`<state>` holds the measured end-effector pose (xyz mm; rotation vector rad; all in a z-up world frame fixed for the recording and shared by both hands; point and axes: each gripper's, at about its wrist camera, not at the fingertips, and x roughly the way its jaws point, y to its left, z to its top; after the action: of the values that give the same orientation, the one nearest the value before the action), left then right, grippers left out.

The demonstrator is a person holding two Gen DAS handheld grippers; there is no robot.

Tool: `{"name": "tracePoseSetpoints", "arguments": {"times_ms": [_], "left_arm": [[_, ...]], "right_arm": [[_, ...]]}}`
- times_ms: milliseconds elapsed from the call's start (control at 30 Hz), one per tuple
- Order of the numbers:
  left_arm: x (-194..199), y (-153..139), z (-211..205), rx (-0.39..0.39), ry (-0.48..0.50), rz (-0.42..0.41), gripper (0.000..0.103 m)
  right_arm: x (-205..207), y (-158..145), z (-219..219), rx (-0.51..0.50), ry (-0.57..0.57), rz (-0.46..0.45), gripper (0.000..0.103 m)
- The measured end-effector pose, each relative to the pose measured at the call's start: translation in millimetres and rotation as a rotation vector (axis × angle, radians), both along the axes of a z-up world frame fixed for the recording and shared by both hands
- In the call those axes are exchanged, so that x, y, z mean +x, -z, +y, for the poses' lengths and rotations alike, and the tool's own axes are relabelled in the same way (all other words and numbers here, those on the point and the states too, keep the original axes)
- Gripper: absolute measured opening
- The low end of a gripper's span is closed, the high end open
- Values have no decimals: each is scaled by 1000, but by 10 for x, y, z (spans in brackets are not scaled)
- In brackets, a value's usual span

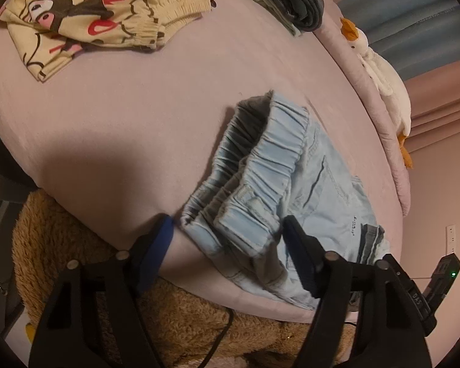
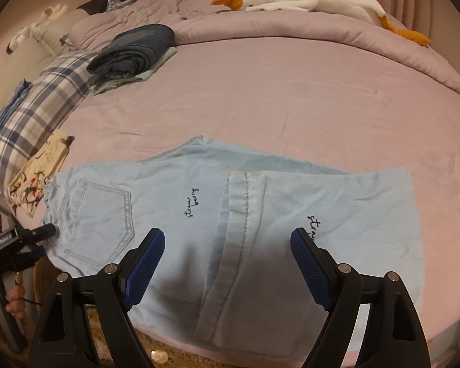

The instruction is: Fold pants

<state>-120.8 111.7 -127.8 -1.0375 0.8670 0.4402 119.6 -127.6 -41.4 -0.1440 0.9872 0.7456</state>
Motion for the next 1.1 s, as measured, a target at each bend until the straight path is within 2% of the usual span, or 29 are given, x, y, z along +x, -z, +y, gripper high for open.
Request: {"name": "tracePoseSetpoints", "arguments": {"times_ms": [133, 433, 700, 800, 967, 1100], "left_arm": [[34, 7, -23, -21, 14, -12, 60], [123, 5, -29, -21, 16, -10, 57], [201, -10, -48, 22, 19, -9, 51], [240, 27, -27, 40, 0, -9, 43], [318, -232, -174, 127, -1, -14, 35], [409, -691, -370, 170, 73, -143, 32]], "right_arm": [[5, -2, -7, 5, 3, 2, 84], [-6, 2, -11, 15, -3, 7, 84], [-5, 9, -1, 22, -9, 12, 84], [7, 31, 4, 25, -6, 26, 84], [16, 20, -14, 39, 0, 35, 84], [42, -34, -140, 64, 20, 22, 84]]}}
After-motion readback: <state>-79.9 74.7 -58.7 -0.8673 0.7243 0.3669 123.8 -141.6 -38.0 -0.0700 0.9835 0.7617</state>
